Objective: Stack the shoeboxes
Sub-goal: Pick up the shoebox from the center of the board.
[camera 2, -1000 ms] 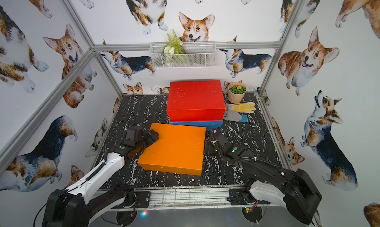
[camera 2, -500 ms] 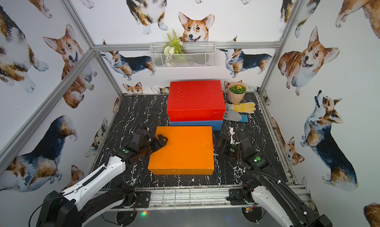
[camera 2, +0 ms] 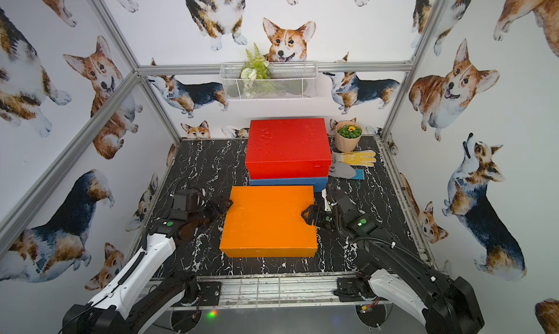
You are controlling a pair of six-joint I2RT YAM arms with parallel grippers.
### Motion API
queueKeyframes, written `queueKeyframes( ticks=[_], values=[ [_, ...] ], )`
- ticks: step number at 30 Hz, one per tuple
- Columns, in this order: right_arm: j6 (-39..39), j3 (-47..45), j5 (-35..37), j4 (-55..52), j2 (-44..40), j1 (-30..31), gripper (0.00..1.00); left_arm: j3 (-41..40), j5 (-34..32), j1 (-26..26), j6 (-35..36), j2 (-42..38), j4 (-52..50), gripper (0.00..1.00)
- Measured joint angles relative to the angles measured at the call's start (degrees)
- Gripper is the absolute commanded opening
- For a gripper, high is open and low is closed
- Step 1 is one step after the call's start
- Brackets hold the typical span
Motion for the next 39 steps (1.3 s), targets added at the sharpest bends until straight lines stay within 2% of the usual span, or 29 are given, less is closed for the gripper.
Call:
queueKeyframes(
  ticks=[9,19,24,30,39],
  values=[
    [0.57,-2.10,-0.55,6.19,5.07,0.00,0.90,-3.91,7.72,0.35,0.61,2.64,6.14,1.00],
    [1.70,-2.58,-1.73,11.72,7.89,1.09,0.89,-6.34,11.43,-0.61,-0.74,4.87,12.39,1.00],
    [2.36,-2.62,-1.14,12.22,7.78,2.47,0.85,-6.36,9.68,-3.50,-1.68,4.50,12.96,0.98],
    [2.69,-1.31,1.55,9.97,7.23,4.20,0.83,-4.94,4.66,-7.89,-3.23,3.28,11.52,0.87],
    [2.86,2.49,4.72,2.54,3.17,5.62,0.83,2.01,-0.35,-12.76,-4.09,0.33,3.02,0.85]
  ],
)
